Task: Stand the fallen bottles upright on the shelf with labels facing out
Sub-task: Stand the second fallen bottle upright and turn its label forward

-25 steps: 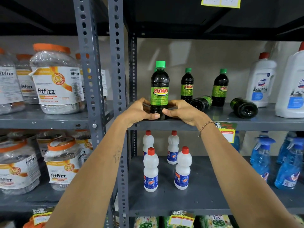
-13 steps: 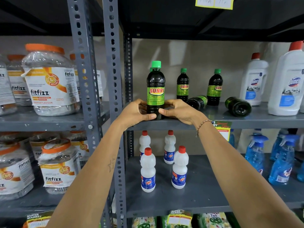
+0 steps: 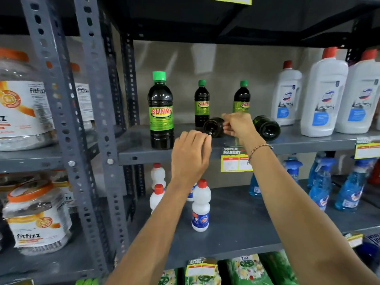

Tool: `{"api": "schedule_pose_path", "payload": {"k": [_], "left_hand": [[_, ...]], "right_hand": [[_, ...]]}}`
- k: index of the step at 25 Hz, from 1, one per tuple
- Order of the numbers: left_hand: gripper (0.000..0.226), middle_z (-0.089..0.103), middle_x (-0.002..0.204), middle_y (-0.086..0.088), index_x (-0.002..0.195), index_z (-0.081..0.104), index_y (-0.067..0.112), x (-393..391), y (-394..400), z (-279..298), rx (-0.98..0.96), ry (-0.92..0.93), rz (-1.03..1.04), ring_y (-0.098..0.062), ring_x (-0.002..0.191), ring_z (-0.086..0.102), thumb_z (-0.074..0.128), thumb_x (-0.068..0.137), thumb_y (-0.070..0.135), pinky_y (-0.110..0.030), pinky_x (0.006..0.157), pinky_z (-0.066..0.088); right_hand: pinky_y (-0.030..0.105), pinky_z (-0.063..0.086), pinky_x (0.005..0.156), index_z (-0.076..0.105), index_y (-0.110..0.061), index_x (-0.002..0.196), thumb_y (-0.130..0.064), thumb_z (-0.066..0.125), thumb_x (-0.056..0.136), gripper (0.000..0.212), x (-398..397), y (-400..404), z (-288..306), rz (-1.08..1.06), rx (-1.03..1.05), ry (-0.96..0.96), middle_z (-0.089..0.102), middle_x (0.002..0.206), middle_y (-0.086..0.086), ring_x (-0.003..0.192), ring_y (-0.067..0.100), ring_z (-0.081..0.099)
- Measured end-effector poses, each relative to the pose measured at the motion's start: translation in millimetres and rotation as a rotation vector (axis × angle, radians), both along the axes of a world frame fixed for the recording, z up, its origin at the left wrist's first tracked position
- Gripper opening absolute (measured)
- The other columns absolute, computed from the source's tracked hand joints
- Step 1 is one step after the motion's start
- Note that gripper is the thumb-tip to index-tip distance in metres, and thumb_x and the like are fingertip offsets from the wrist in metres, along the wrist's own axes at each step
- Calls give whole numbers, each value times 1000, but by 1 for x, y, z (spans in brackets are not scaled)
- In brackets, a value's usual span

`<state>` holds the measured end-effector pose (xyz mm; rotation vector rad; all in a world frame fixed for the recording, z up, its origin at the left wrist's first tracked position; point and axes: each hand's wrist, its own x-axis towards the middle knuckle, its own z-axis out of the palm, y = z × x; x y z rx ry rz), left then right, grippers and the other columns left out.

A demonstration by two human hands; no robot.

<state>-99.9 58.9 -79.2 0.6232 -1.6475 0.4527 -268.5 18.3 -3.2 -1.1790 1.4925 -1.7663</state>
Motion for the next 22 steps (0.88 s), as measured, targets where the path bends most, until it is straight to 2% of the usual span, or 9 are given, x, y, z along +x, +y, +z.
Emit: {"api": "schedule_pose_path", "payload": {"k": [3,6,9,11,14,16,18,20,22], "left_hand": [[27,68,113,-9,107,68,6,-17,-20,-25,39,-104,236,-31,103,63,47,95,18,-43,89,48],[41,62,129,-11,126,60,4,-18,-33,-48,46,-176,431,-31,120,57,37,98,23,-45,105,39],[40,66,116,-14,121,62,4,-23,-38,-49,55,-144,460,-35,109,61,36,98,24,-44,104,35],[35,65,106,-14,112,62,4,-24,-37,-49,48,-120,457,-35,99,60,36,98,23,-43,100,33],[30,64,104,-13,110,62,3,-23,-36,-48,37,-131,488,-34,97,58,41,97,21,-42,99,34],[29,64,105,-12,110,62,4,-23,-37,-48,38,-132,510,-33,97,59,43,97,21,-42,99,35],[29,65,106,-12,110,63,4,-24,-37,-49,29,-113,505,-32,97,59,43,98,20,-42,99,36],[28,65,106,-12,109,64,4,-25,-38,-49,3,-103,502,-31,97,59,44,97,20,-42,99,37],[26,66,105,-11,108,64,5,-24,-40,-51,-23,-97,507,-31,97,58,45,97,19,-42,98,37]], "right_hand": [[30,57,63,59,-11,68,-13,64,84,17,-18,-8,-15,-89,100,116,60,62,5,51,14,56],[32,57,75,61,-11,63,-14,64,83,21,-23,-8,-20,-99,151,254,64,61,5,57,16,63],[33,58,78,63,-5,88,-15,59,85,11,-25,-8,-15,-65,198,224,65,80,8,62,17,66],[37,59,80,55,-3,113,-19,53,88,30,-24,-10,-5,-34,247,169,59,99,10,80,24,69],[47,50,95,30,-2,138,-37,52,89,64,-12,-19,20,-21,323,125,42,137,17,119,36,51],[42,38,107,14,-4,144,-52,56,84,87,-1,-28,28,-34,417,246,27,145,19,131,36,39],[36,34,109,18,-5,147,-58,62,79,97,4,-37,33,29,476,365,25,149,17,135,34,34],[39,37,109,27,-5,146,-53,66,78,92,5,-43,36,112,504,458,32,149,19,133,34,39],[41,37,108,36,-8,143,-56,60,80,83,2,-41,32,82,495,577,37,147,19,130,36,42]]}}
